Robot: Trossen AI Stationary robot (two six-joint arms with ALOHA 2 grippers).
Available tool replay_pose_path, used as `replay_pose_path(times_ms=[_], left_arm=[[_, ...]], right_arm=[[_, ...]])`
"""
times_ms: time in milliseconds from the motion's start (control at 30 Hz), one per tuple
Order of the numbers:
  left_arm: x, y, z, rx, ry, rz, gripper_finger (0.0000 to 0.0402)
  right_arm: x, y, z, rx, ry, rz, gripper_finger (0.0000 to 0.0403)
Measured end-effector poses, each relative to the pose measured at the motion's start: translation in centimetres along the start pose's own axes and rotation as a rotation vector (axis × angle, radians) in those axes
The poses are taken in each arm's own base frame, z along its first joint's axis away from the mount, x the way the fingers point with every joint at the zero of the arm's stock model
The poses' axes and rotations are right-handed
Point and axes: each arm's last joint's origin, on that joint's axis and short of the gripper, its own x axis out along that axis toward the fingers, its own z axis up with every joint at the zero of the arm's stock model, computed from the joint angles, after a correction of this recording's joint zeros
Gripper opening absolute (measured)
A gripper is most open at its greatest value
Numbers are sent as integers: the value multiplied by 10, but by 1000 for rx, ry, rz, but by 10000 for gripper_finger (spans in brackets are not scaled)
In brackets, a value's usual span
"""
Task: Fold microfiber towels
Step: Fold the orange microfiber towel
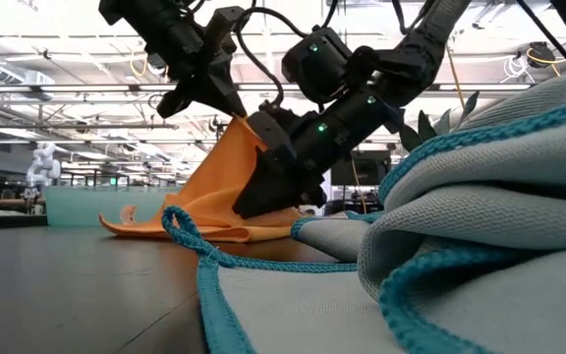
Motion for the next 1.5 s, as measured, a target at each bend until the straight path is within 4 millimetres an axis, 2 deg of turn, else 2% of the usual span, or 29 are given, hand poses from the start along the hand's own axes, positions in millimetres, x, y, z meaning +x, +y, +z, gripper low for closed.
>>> replay_pose_path(times_ms=[167, 367, 567, 900, 1000, 1100, 1200, 1333, 1500], left_arm=[[0, 0, 0, 4, 2, 1, 1], [0, 0, 0, 4, 2, 0, 2], [0, 0, 0, 10, 6, -4, 4], [0, 0, 0, 1, 15, -16, 3], [0, 0, 0, -5, 15, -15, 5], [0, 0, 0, -5, 15, -16, 3], [0, 0, 0, -5, 16, -16, 5], [0, 0, 0, -1, 16, -16, 3], [0, -1, 0, -2, 16, -25, 3]], right_arm=[[10, -3, -9, 45, 15, 0, 87], [4, 1, -8, 70, 90, 103, 87], [0, 1, -5, 57, 104, 96, 87], [20, 8, -27, 66, 98, 124, 86], [26, 7, -33, 98, 86, 104, 68], [27, 5, -37, 106, 117, 99, 18], [27, 5, -36, 99, 116, 114, 5], [17, 12, -26, 115, 110, 172, 1], [-23, 29, -6, 75, 178, 194, 1]])
